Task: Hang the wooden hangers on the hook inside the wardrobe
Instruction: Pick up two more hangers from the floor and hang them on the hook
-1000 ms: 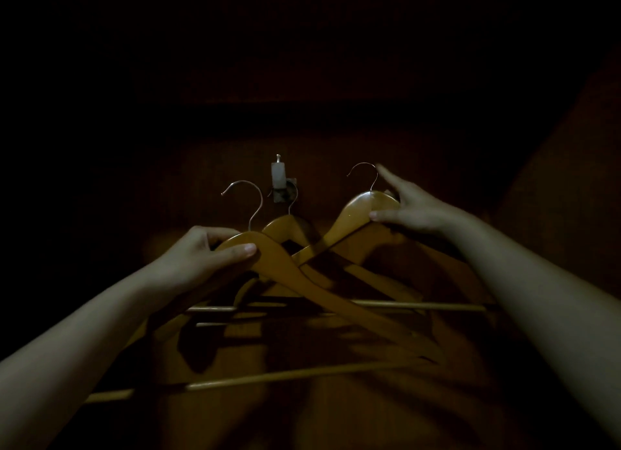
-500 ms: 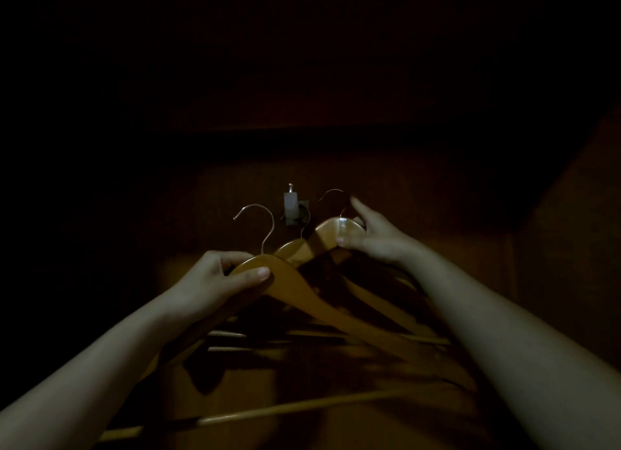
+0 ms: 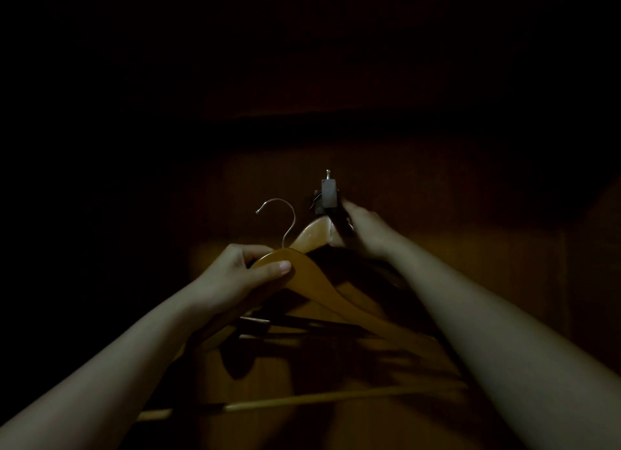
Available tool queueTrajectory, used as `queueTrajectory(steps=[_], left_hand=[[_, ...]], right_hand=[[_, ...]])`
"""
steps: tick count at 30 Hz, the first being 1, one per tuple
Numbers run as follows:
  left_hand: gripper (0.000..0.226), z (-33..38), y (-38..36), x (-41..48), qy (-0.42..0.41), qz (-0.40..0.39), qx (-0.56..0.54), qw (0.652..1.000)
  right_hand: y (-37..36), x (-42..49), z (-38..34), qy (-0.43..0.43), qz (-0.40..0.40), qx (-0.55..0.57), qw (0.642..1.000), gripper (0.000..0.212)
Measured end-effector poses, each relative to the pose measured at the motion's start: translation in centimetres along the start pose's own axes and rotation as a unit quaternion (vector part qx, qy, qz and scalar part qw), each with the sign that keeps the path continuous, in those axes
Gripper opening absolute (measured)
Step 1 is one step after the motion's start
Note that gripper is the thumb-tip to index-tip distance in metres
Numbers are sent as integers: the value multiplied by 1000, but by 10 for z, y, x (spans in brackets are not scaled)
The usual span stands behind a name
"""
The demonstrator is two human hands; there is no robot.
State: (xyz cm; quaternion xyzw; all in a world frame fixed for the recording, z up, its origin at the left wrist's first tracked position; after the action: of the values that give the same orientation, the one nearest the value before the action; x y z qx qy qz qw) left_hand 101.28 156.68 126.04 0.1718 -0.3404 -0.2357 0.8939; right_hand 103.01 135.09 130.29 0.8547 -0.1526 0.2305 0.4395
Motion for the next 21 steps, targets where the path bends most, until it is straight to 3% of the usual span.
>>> queueTrajectory(steps=[5,11,21], left_hand=[[23,1,-8,-3,1,-4,-22,1000],[25,3,-11,-11,-3,-19,-35,999],[20,1,-12,-17,0,-2,-6,1000]], right_hand=[[-5,-3,-8,-10,1,-63,998,73],[-9,-9,-10,-26,27,-61,997,83],[-10,-6,-3,-74,-1,-132,989,77]])
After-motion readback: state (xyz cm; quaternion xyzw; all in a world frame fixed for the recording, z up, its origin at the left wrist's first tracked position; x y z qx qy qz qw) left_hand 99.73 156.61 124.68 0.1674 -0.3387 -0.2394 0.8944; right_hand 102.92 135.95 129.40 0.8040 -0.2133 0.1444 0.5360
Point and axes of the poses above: each hand's wrist, its own x-axis towards the middle knuckle, its own y-axis out of the back of the hand, z = x × y, the point moved 2 cm from there along x, towards the middle knuckle, and after that the axes turned 3 degrees about -y, right-handed, at the moved point
